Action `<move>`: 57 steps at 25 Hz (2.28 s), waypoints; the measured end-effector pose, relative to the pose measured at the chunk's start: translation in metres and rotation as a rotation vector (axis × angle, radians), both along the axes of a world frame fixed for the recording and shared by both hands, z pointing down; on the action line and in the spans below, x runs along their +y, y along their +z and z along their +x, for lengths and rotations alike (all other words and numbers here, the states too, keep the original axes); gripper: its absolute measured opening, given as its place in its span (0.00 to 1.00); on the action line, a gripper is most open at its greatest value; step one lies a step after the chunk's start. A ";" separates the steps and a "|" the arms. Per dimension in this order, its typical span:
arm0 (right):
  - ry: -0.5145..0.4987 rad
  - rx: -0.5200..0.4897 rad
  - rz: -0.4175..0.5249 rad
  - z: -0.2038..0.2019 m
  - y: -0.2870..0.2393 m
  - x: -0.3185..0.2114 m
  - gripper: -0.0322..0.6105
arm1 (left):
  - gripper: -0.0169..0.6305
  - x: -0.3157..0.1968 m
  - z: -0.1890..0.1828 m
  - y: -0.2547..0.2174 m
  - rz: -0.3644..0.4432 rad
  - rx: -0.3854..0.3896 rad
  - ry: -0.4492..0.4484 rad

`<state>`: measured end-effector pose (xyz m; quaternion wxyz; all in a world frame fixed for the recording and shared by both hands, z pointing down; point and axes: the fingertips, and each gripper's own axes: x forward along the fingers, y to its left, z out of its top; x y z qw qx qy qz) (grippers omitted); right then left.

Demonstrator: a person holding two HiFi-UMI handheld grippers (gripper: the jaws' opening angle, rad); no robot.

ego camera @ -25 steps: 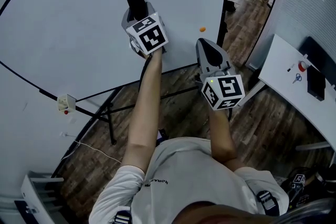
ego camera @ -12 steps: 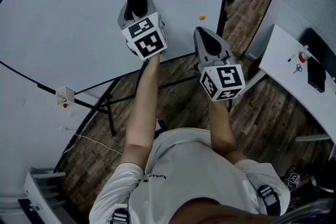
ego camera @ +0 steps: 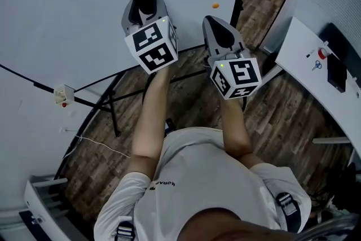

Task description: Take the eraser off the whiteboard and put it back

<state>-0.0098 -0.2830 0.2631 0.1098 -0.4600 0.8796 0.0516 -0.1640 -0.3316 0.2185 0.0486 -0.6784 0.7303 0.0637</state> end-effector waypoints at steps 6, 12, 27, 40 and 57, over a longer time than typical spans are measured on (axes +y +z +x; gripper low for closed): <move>-0.005 0.005 0.004 -0.007 -0.001 0.002 0.07 | 0.37 0.016 0.001 0.006 0.013 -0.002 0.015; -0.003 0.008 0.007 -0.009 -0.001 0.003 0.07 | 0.37 0.026 -0.002 0.013 0.016 0.015 0.018; -0.016 0.026 0.003 -0.021 0.003 -0.002 0.07 | 0.38 0.045 0.006 0.032 0.006 -0.029 0.034; -0.025 0.042 -0.003 -0.026 0.004 -0.002 0.07 | 0.37 0.053 0.014 0.041 0.014 -0.025 0.041; -0.025 0.060 -0.006 -0.031 0.006 0.000 0.07 | 0.38 0.065 0.017 0.055 0.007 -0.030 0.057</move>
